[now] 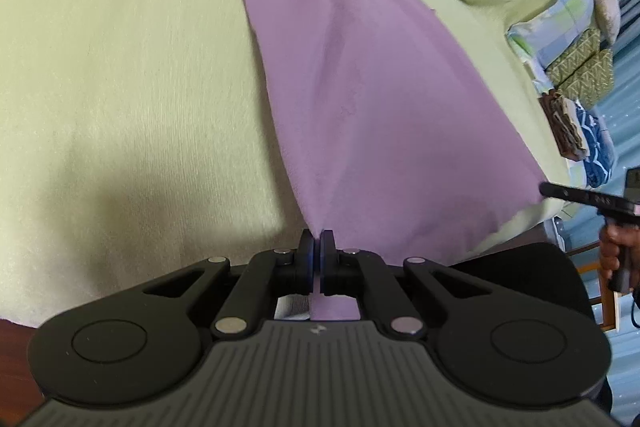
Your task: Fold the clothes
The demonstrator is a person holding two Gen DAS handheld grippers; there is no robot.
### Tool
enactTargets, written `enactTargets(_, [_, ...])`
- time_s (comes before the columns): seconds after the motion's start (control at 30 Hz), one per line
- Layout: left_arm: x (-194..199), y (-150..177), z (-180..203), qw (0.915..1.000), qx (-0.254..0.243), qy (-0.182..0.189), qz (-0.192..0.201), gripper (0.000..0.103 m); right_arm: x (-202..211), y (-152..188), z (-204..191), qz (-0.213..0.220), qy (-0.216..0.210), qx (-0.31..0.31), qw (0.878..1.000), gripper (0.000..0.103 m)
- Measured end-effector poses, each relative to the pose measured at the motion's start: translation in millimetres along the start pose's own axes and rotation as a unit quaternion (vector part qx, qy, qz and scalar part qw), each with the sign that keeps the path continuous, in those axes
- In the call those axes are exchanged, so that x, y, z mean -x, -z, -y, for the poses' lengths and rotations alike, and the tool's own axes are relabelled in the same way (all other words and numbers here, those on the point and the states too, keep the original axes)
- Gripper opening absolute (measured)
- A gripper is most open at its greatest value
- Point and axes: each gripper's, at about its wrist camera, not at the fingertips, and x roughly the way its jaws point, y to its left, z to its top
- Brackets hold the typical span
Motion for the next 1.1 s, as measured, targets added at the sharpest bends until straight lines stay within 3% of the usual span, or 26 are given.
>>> enactTargets(0.4, [2.5, 3.1, -5.0, 0.9996, -0.013, -0.012, -0.022, 0.002, -14.1, 6.1, -14.5, -0.036, 0.056, 0.037, 0.997, 0.005])
enactTargets(0.47, [7.5, -0.6, -6.5, 0.9988, -0.025, -0.031, -0.029, 0.005, -7.8, 1.2, -17.7, -0.022, 0.072, 0.049, 0.996, 0.018])
enactTargets(0.57, [24.7, -11.8, -15.9, 0.9976, -0.029, -0.06, -0.015, 0.02, 8.0, -8.5, -19.7, 0.011, 0.071, 0.06, 0.996, 0.019])
enactTargets(0.6, [31.1, -17.3, -19.1, 0.9973, -0.031, -0.067, -0.007, 0.02, 13.3, -13.9, -21.4, 0.024, 0.068, 0.066, 0.995, 0.02])
enactTargets(0.77, [50.2, -70.7, -23.0, 0.9907, -0.085, -0.098, 0.041, 0.042, 17.0, -42.3, -37.8, 0.057, 0.057, 0.099, 0.992, 0.025])
enactTargets(0.93, [26.3, -159.9, -23.4, 0.976, -0.172, -0.112, 0.072, 0.044, -2.8, -85.5, -67.7, 0.087, 0.042, 0.157, 0.983, 0.031])
enactTargets(1.1, [-11.3, -237.5, -42.4, 0.9579, -0.247, -0.114, 0.092, 0.045, -67.9, -153.9, -90.4, 0.105, 0.042, 0.221, 0.969, 0.032])
